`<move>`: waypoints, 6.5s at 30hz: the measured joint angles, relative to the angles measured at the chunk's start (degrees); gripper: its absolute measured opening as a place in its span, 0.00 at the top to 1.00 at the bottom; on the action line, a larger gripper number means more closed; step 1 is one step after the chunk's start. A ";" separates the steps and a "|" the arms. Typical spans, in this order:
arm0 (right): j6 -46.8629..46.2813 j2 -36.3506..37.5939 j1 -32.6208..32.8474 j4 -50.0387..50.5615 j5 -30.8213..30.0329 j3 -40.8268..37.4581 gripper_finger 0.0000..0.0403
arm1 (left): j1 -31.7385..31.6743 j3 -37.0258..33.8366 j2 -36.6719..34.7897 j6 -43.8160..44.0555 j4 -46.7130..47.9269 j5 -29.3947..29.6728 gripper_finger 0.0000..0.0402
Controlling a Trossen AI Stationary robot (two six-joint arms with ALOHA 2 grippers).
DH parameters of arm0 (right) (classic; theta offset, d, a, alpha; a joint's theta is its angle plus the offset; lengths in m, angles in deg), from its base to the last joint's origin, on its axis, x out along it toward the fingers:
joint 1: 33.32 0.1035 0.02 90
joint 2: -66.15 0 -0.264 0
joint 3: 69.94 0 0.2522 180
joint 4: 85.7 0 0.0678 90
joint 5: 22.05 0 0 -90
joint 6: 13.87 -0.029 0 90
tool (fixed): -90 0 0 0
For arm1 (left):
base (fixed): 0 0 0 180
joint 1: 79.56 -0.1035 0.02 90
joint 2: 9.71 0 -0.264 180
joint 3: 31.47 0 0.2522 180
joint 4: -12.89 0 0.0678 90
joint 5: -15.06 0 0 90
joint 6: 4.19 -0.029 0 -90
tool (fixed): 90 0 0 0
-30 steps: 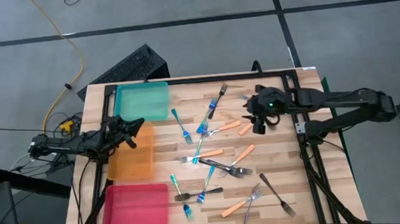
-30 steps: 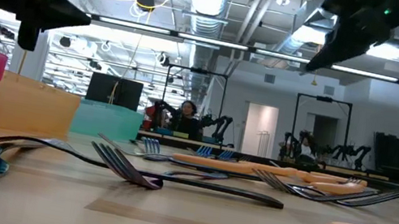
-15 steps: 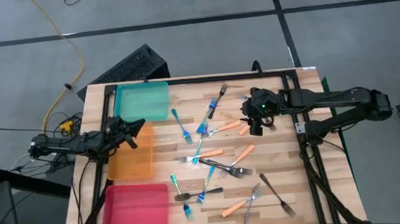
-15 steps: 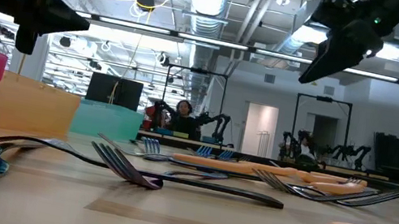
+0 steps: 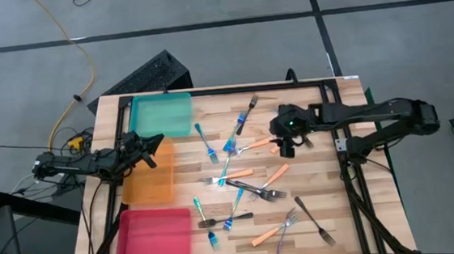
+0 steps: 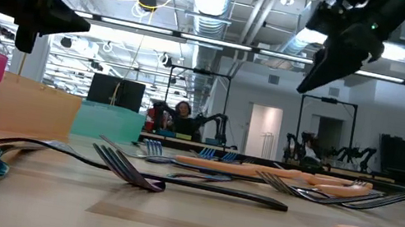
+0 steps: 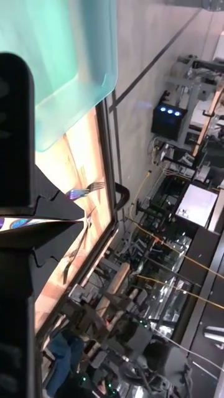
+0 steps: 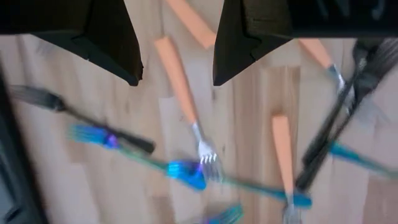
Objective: Sort silverware by color (type)
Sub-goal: Put the orange fork into the orange bin
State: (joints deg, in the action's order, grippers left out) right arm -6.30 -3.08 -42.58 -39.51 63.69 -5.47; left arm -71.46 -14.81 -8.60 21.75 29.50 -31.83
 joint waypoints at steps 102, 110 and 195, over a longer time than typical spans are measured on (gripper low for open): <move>13.60 -34.32 -5.94 -4.61 1.65 8.16 0.81 | 0.00 33.00 28.02 -8.57 11.90 -15.25 0.51; 11.94 -28.13 -5.57 -4.50 0.86 8.03 0.81 | 0.00 33.00 28.00 -8.11 12.11 -15.25 0.51; 32.97 -78.04 6.54 -50.77 28.07 70.19 0.79 | 0.00 32.99 19.06 -15.80 4.76 7.09 0.51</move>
State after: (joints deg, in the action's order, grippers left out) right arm 26.67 -81.12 -36.04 -90.28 91.76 64.73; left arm -71.46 18.18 10.46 5.94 34.27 -24.74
